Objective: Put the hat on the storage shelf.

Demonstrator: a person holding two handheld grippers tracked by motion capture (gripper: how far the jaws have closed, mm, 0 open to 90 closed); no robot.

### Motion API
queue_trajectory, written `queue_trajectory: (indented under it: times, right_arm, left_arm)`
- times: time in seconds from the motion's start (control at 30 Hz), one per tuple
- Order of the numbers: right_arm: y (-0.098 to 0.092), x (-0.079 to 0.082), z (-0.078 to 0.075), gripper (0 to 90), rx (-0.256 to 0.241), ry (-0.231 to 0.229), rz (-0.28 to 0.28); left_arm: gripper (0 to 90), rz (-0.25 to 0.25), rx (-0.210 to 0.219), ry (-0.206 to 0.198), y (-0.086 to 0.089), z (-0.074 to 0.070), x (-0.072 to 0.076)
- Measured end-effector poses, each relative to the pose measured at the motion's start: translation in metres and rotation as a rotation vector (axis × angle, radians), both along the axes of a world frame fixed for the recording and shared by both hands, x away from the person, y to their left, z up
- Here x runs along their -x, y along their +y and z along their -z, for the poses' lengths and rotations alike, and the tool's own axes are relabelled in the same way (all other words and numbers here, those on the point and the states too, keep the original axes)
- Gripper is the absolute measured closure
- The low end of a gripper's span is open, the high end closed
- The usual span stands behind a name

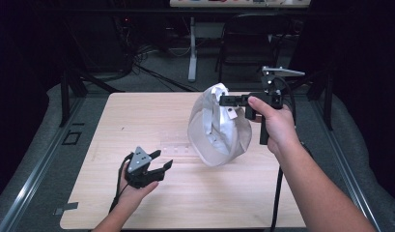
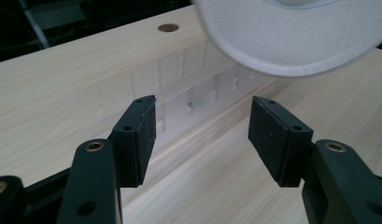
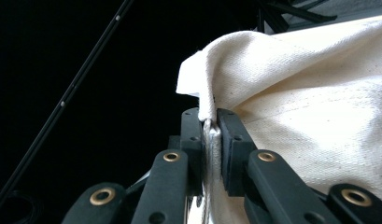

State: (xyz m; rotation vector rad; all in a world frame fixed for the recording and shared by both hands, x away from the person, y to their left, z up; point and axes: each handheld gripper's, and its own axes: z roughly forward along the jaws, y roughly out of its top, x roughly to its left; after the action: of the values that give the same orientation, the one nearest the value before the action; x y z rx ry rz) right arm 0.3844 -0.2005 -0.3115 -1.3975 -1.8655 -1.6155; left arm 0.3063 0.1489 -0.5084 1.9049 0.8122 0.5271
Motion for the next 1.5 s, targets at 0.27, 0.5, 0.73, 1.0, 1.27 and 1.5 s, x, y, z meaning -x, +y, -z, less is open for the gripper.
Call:
queue_trajectory:
  times: [0.27,0.5,0.73,1.0,1.27,1.5]
  right_arm:
    - [0.004,-0.014,0.002,81.9,-0.008,0.005,0.045]
    - [0.012,-0.022,0.002,81.9,-0.004,0.001,0.069]
    - [0.018,-0.028,0.003,81.9,-0.004,0.001,0.083]
    - [0.025,-0.029,0.004,81.9,-0.010,0.002,0.094]
    - [0.025,-0.029,0.004,81.8,-0.010,0.004,0.090]
    - [0.023,-0.029,0.002,81.8,-0.010,0.000,0.098]
  left_arm:
    - [42.4,0.092,0.000,-0.050,-0.053,-0.011,-0.003]
    - [42.0,0.161,-0.019,-0.081,-0.090,-0.017,0.000]
    - [42.2,0.162,-0.053,-0.096,-0.111,-0.023,0.001]
    - [56.8,0.026,-0.177,-0.092,-0.127,-0.018,-0.012]
    - [74.4,0.014,-0.200,-0.108,-0.119,-0.019,-0.018]
    - [83.3,0.070,-0.141,-0.116,-0.105,-0.025,-0.021]
